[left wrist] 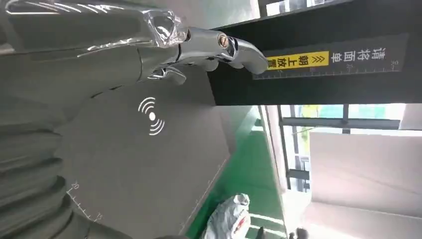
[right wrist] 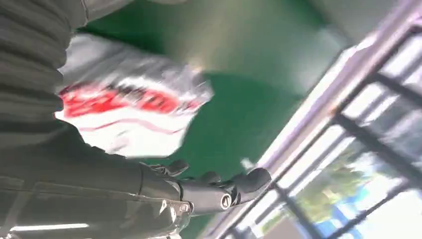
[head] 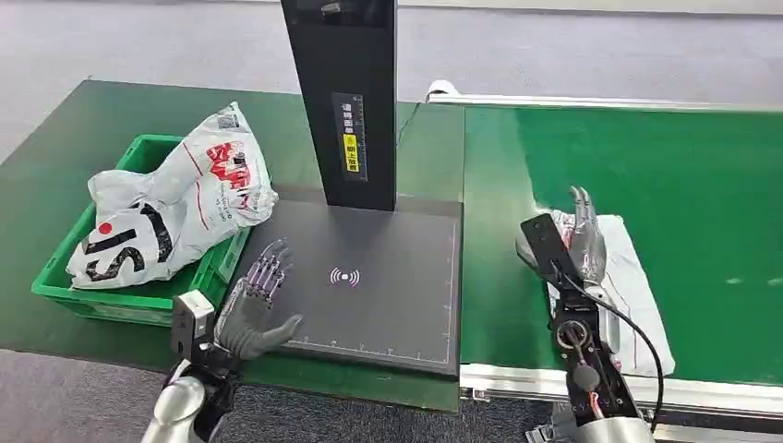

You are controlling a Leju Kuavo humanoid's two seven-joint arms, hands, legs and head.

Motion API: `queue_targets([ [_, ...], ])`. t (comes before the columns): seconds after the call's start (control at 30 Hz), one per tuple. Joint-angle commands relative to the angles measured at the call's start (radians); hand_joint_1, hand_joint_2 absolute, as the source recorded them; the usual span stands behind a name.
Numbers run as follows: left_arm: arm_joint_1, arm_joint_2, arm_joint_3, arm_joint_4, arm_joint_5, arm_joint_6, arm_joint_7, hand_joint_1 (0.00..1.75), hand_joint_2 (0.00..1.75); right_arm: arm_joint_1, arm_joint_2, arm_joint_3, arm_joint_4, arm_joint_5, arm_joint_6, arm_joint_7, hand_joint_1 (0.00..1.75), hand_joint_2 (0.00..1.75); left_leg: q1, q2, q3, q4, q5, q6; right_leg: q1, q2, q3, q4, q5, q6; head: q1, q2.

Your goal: Moved the parcel from conveyor to table for the left to box.

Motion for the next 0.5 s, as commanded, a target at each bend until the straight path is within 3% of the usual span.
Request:
queue_targets([
  [0.03, 0.004, -0.01, 0.027, 0.0, -0.016, 0.006, 0.031, 0.0, 1.75, 0.116, -0.013, -0.135, 0.009, 0.138, 0.0, 0.149, 0.0, 1.75, 0.0, -0.004, 0.002, -0.002, 0.0, 0.0, 0.0, -0.002, 0.004, -0.002, 0.0, 0.0, 0.0, 0.0],
  [0.23, 0.008, -0.014, 0.033, -0.008, -0.022, 0.01, 0.044, 0.0, 1.75, 0.233, 0.02, -0.196, -0.092, 0.263, 0.04, 0.224, 0.0, 1.75, 0.0, -0.002, 0.001, -0.001, 0.0, 0.0, 0.0, -0.001, 0.002, -0.001, -0.001, 0.0, 0.0, 0.0],
  [0.5, 0.008, -0.014, 0.034, -0.007, -0.022, 0.011, 0.044, 0.0, 1.75, 0.233, 0.022, -0.199, -0.108, 0.269, 0.048, 0.227, 0.0, 1.75, 0.0, 0.0, 0.0, -0.001, 0.0, 0.0, 0.0, 0.001, 0.001, -0.001, 0.0, 0.0, 0.0, 0.0],
])
